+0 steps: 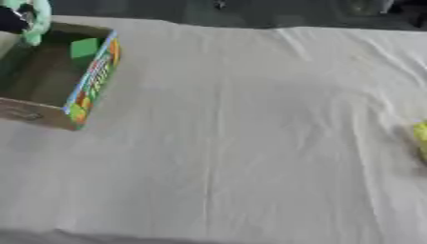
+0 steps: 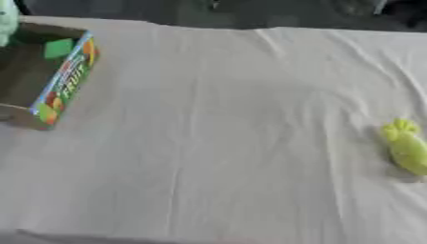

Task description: Pick up the objects with one hand, pass them to the other hand, and then place them into the box on the other side of the table.

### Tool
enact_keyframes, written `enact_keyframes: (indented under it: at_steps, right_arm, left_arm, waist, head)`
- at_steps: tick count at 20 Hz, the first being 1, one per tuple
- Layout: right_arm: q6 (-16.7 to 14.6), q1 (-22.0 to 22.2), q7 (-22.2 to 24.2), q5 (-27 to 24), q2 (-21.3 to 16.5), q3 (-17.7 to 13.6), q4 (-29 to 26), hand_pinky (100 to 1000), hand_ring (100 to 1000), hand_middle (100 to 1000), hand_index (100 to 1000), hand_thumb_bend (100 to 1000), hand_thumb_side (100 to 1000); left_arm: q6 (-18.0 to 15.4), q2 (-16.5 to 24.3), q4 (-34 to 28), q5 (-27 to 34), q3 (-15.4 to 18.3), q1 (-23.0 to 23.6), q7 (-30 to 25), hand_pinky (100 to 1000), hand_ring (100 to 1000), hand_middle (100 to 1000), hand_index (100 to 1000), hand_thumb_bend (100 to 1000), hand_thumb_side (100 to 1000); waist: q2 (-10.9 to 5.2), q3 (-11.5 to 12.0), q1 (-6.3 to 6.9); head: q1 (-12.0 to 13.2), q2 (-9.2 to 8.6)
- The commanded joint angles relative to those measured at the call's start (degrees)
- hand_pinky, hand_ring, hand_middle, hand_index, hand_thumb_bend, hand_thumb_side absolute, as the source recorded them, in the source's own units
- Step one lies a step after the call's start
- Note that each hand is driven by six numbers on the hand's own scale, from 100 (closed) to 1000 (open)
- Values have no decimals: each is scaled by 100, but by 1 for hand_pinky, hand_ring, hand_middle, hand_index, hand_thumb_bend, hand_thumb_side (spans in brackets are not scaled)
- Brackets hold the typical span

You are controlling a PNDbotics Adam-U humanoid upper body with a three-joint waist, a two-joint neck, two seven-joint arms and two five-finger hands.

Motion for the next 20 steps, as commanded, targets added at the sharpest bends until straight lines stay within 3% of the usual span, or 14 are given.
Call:
enact_keyframes:
  at_steps: [1, 9, 14, 16, 19, 20]
  right_arm:
    - [1983, 87, -1988, -6, -231, -320, -59, 808, 694, 779, 859, 100, 537]
    - [1912, 286, -1988, 118, -142, -426, -59, 809, 696, 779, 859, 100, 535]
    - [1834, 357, -1988, 177, -96, -467, -59, 810, 697, 780, 860, 100, 534]
    - [1806, 379, -1988, 207, -70, -473, -59, 810, 698, 780, 860, 100, 534]
    - [1778, 415, -1988, 261, -28, -485, -59, 810, 699, 781, 861, 100, 534]
    - [1775, 431, -1988, 278, -15, -486, -59, 811, 699, 781, 861, 100, 534]
  left_arm:
    - [-72, 110, 73, -166, 118, -67, -25, 769, 733, 554, 363, 100, 187]
    - [-201, -23, 498, -592, 137, -19, -32, 771, 739, 566, 406, 102, 177]
    - [-270, -99, 788, -884, 177, 9, -83, 784, 754, 591, 465, 187, 172]
    - [-291, -135, 897, -973, 202, 15, -104, 791, 764, 610, 526, 222, 171]
    - [-355, -167, 999, -1081, 213, 21, -197, 826, 800, 686, 741, 357, 172]
    - [-379, -170, 1018, -1121, 214, 22, -253, 839, 811, 710, 776, 396, 168]
  waist:
    - [-60, -23, 12]
    - [-36, -127, -10]
    - [-26, -177, -12]
    - [-21, -199, -14]
    - [-11, -221, -9]
    - [-9, -222, -6]
  head:
    - [198, -66]
    - [380, -162]
    - [426, -180]
    - [418, -182]
    - [423, -180]
    - [432, -178]
